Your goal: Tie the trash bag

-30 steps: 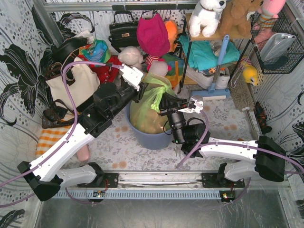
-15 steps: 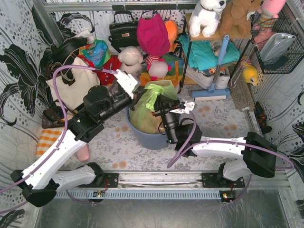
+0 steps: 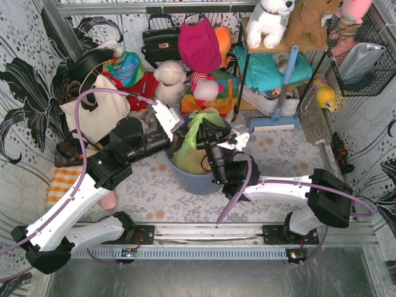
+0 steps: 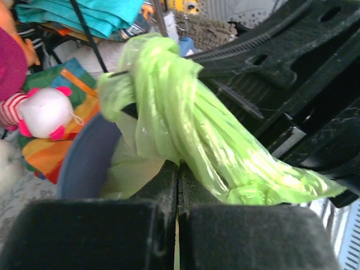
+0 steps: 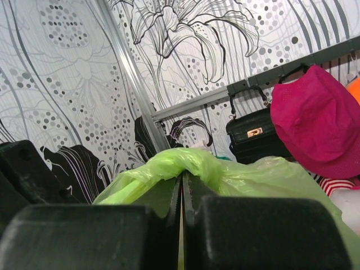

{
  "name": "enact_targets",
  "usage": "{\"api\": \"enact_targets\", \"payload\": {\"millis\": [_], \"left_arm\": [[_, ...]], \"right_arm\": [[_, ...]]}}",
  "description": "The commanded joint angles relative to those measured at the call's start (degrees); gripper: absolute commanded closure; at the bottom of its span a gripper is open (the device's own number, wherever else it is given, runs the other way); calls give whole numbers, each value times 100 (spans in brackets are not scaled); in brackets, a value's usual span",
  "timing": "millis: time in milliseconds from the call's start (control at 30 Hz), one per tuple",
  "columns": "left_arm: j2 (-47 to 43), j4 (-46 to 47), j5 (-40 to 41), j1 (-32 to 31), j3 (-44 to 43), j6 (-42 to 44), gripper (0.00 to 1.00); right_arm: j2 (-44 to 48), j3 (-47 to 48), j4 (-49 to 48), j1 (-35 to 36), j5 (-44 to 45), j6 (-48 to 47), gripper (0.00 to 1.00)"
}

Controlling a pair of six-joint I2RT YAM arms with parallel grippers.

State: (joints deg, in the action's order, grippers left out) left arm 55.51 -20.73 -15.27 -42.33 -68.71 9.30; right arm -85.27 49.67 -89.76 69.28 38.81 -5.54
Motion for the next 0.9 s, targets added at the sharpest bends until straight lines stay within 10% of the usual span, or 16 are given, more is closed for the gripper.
{"api": "enact_targets", "payload": {"millis": [0,367,567,867], "left_arm": [[-130,93,-721,14,164,-220,100],[-573,247,-1343,14,424,-252,100],[-948,545,302,14,491,-521,68],[-1425,1272,1807,14,409,-986,64]], "right_arm": [[-97,302,-763,36,-415,-377,100],[-283,411,-730,40,-400,-702,100],[-195,286,-760,40,-1186,-479,100],[-200,295,-767,36,-1525,-333,100]]}}
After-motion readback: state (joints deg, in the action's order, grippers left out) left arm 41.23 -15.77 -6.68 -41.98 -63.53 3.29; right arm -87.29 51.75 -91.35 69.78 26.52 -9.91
